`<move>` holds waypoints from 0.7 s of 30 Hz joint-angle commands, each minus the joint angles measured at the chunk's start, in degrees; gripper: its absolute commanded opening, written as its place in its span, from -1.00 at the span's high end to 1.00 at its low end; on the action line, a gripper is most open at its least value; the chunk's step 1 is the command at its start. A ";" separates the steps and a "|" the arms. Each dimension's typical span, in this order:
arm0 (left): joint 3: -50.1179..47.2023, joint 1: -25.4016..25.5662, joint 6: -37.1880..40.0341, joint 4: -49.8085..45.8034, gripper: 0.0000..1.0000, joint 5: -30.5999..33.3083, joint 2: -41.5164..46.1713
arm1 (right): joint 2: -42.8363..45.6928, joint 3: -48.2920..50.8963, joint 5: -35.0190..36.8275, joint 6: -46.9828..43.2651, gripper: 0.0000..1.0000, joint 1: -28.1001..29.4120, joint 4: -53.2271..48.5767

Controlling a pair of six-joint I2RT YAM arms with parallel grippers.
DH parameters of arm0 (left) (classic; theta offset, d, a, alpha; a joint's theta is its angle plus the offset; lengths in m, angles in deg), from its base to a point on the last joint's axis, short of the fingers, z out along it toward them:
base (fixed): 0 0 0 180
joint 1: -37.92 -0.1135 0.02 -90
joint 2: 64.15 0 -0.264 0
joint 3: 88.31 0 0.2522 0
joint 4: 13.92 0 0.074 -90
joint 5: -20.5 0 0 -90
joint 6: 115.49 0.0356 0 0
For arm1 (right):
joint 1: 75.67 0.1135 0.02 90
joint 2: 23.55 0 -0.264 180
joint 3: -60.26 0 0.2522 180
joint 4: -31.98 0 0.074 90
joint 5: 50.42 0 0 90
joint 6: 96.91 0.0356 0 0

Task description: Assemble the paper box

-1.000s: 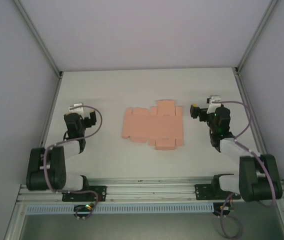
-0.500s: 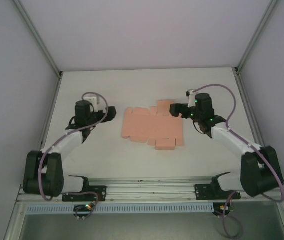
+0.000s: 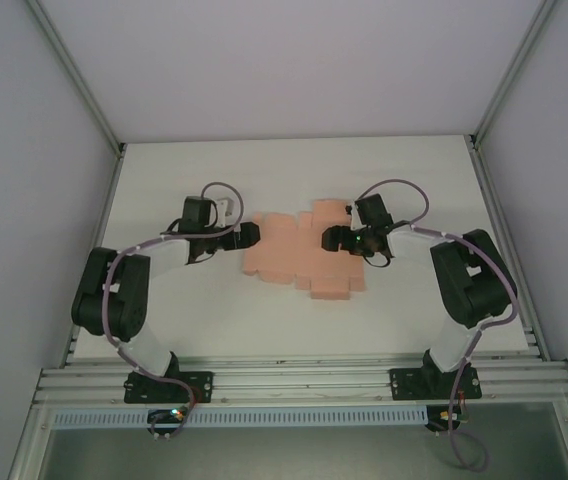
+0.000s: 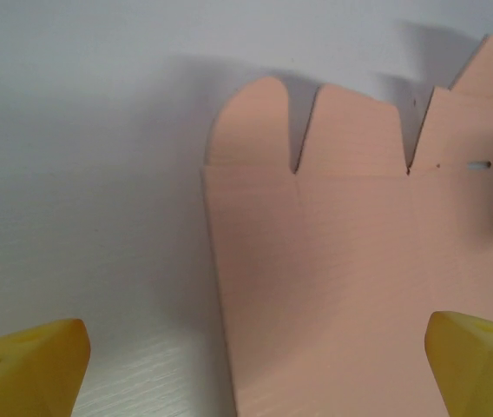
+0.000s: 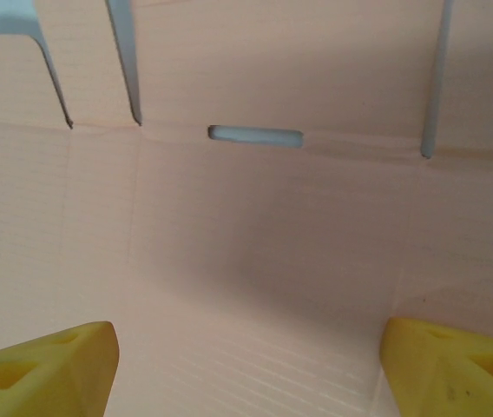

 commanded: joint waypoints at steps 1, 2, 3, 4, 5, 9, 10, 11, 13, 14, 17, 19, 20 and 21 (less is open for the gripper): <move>1.82 0.43 0.25 -1.23 -1.00 -4.83 -1.23 | -3.86 0.91 -0.72 1.22 -0.65 -0.01 -2.01; 1.80 0.56 0.25 -0.72 -1.00 -5.79 -1.51 | -4.12 1.09 -0.80 1.14 -0.65 0.02 -1.70; 1.55 0.92 -0.06 0.17 -1.00 -6.61 -1.78 | -4.45 1.20 -0.84 1.10 -0.65 -0.02 -1.47; 1.47 1.29 -0.14 1.34 -0.96 -8.17 -2.18 | -4.50 1.35 -0.91 1.15 -0.65 -0.02 -1.01; 1.40 1.66 -0.11 2.15 -0.90 -9.64 -2.55 | -4.66 1.42 -0.92 1.20 -0.65 0.01 -0.72; -0.01 2.09 -2.47 7.33 -0.73 -11.27 -3.67 | -4.66 2.05 -1.33 0.93 -0.65 -0.06 0.50; -0.04 2.06 -2.94 7.98 -0.66 -11.84 -3.89 | -4.35 2.28 -1.53 0.75 -0.65 -0.01 0.99; -0.14 2.12 -3.60 8.83 -0.56 -12.14 -3.99 | -4.00 2.65 -1.63 0.61 -0.65 0.03 1.52; -0.46 2.12 -4.66 10.19 -0.28 -12.14 -3.28 | -3.04 3.03 -1.50 0.36 -0.65 0.02 1.76; -0.70 2.10 -4.91 10.43 -0.09 -12.14 -2.56 | -2.53 3.11 -1.37 0.22 -0.65 0.01 1.60; -1.16 2.06 -5.03 9.57 0.62 -10.94 0.68 | 0.43 3.28 -0.80 -1.19 -0.66 -0.03 0.77; -1.07 2.09 -5.25 7.89 1.00 -10.14 2.99 | 3.67 3.12 0.17 -2.07 -0.67 -0.10 -1.00; -1.08 2.04 -5.50 7.14 1.00 -10.05 4.15 | 5.61 3.07 0.47 -2.43 -0.67 -0.18 -2.23; -1.31 2.12 -5.78 7.13 1.00 -10.28 5.59 | 8.26 3.49 0.57 -2.92 -0.70 -0.20 -3.03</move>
